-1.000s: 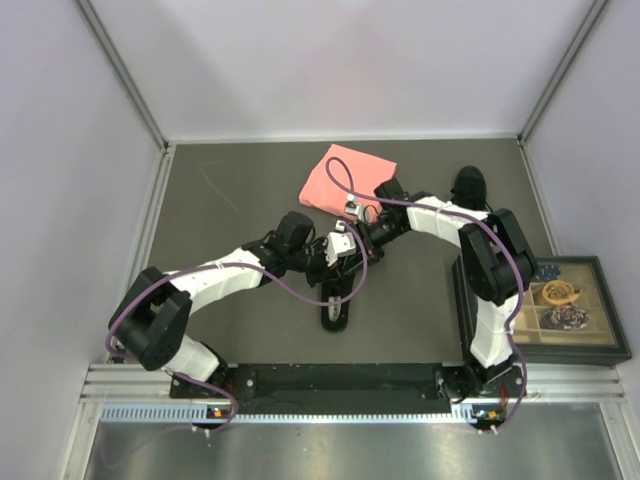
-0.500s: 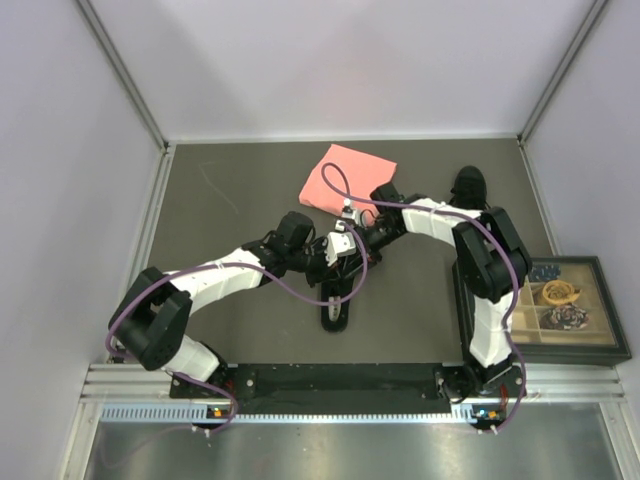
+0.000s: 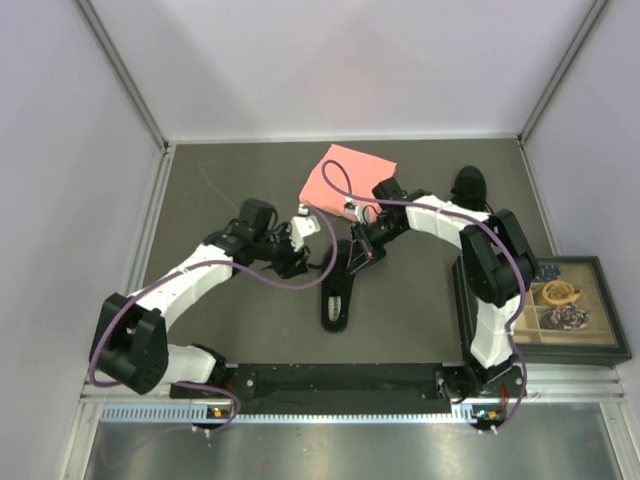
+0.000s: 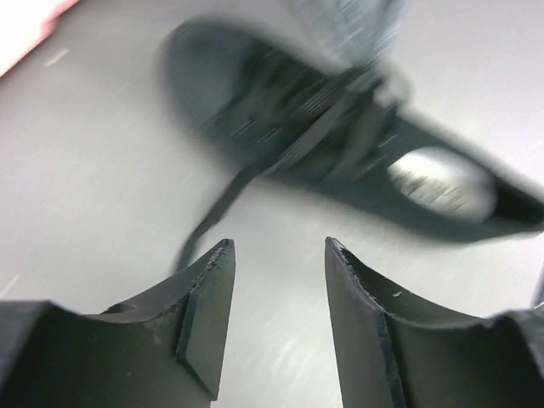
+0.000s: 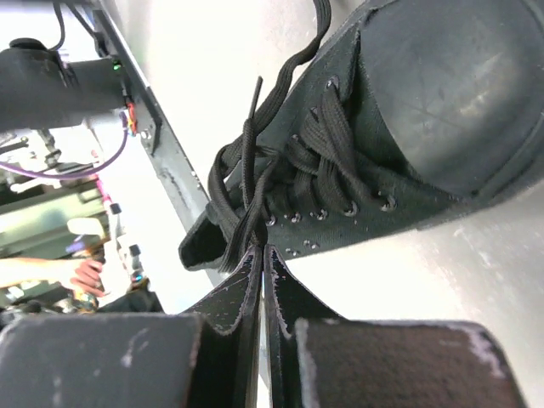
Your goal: Tie the shoes
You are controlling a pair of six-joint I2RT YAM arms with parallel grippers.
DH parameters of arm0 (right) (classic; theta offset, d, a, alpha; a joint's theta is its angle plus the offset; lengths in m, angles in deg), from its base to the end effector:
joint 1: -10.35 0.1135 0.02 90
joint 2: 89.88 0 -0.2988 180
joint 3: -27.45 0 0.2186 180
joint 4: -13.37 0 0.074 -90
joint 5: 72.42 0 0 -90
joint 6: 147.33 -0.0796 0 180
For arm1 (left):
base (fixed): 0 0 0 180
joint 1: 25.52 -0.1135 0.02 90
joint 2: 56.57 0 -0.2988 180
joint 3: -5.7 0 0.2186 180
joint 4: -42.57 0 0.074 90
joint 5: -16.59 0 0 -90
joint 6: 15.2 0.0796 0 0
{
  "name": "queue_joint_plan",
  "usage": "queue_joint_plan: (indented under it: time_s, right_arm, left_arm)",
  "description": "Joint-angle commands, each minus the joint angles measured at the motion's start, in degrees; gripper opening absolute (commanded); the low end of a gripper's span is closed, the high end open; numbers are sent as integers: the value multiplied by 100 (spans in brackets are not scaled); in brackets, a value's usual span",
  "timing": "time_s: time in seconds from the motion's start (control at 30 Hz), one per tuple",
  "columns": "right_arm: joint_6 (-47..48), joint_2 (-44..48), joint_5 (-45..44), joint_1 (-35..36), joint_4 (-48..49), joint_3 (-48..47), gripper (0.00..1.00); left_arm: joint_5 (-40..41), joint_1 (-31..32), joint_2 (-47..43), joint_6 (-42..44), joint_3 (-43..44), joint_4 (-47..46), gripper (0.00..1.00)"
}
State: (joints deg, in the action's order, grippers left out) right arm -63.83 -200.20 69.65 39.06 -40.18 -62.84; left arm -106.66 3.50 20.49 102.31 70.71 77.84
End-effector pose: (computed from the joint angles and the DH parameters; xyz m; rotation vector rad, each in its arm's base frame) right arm 0.2890 0.2299 0.2009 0.7271 -2.6881 -1.4146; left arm 0.2081 -0.1653 0.2557 1.3354 1.9129 -0.7038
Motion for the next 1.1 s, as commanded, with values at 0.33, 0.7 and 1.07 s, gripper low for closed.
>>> queue_joint_plan:
  time_s: [0.33,0.7,1.07]
  right_arm:
    - [789,609,-821,-23,-939,-640,0]
    - [1010,451,-1006,29,-1335,-939,0]
    - [1502,503,-1647,21,-1599,-851,0]
  left_arm:
    - [284,-1355,1390,2531,814,1363,58]
    - [803,-1346,2252,3349,1016,1345,26]
    - [812,-1961,1103,3481,463,2074,0]
